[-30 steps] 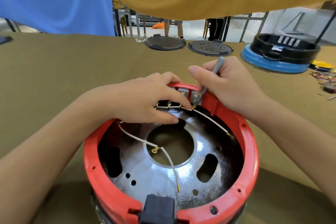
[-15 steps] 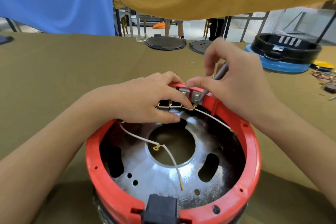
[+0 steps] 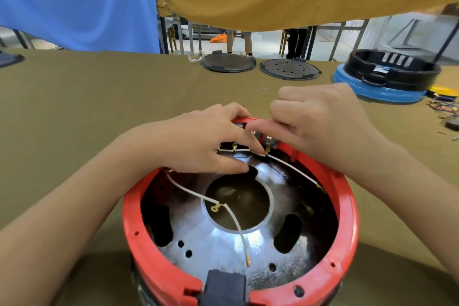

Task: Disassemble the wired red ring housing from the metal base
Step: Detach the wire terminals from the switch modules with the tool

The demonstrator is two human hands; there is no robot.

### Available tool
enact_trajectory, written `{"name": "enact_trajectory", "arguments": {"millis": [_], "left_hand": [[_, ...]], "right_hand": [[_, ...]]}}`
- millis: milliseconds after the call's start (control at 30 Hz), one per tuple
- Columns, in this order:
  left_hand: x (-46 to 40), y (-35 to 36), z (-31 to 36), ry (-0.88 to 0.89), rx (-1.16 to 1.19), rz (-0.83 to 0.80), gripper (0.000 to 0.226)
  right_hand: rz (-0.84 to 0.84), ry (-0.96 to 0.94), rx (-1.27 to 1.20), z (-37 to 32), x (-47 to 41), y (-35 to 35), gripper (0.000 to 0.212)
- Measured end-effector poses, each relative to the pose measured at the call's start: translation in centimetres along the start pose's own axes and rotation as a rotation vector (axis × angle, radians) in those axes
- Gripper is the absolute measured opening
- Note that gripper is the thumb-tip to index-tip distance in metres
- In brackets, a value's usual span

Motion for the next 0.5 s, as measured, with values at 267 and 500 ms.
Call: {"name": "enact_trajectory", "arguments": {"millis": [267,500], "left_hand": [[0.0,0.0,0.0,-0.021,0.002,-0.001,0.045],[-0.1,0.0,0.0,-0.011,0.016,0.003,0.04]], "right_hand": [[-0.159,0.284,-0.125,3.7,-0.7,2.3,0.055],[-0.081,0.421,-0.18,4.5,-0.2,1.8,0.053]]}}
Point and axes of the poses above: each hand's wrist, its own x-axis away from the middle knuckle, its own y-axis out of the palm, z = x × y, the point moved 10 cm from there along -x, towards the middle knuckle, and after that the axes turned 11 degrees about -z, right-handed, at the moved point
